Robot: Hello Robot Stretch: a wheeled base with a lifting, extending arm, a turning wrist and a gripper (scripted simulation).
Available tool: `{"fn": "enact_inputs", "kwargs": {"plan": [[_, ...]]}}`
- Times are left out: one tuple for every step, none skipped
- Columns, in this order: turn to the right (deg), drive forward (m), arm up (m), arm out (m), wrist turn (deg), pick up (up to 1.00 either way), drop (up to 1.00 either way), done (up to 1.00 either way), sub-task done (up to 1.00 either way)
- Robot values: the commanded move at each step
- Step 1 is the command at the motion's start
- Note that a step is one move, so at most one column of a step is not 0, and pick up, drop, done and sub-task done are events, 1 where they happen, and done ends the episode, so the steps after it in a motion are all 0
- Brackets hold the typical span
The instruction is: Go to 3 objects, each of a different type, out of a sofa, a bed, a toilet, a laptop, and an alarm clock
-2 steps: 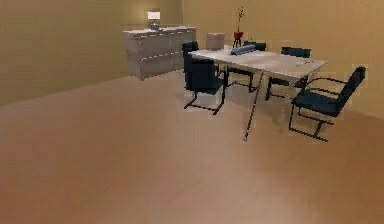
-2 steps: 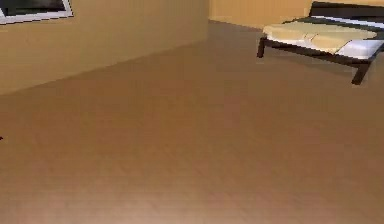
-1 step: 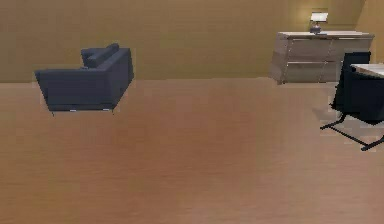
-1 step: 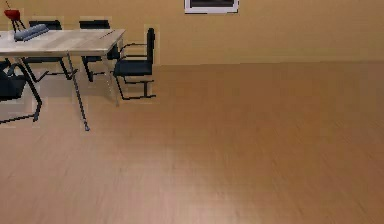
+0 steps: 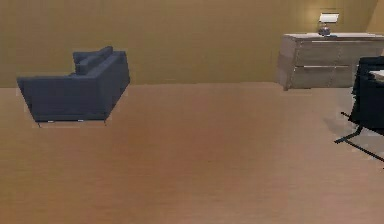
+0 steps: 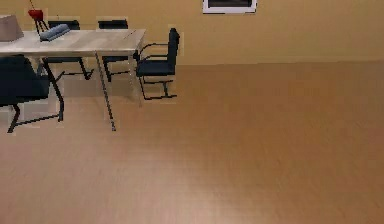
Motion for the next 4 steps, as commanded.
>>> {"fn": "enact_inputs", "kwargs": {"plan": [[-12.0,0.0,0.0,0.0,0.0,0.0,0.0,0.0,0.0],[0.0,1.0,0.0,0.0,0.0,0.0,0.0,0.0,0.0],[0.0,0.95,0.0,0.0,0.0,0.0,0.0,0.0,0.0],[-33.0,0.0,0.0,0.0,0.0,0.0,0.0,0.0,0.0]]}}
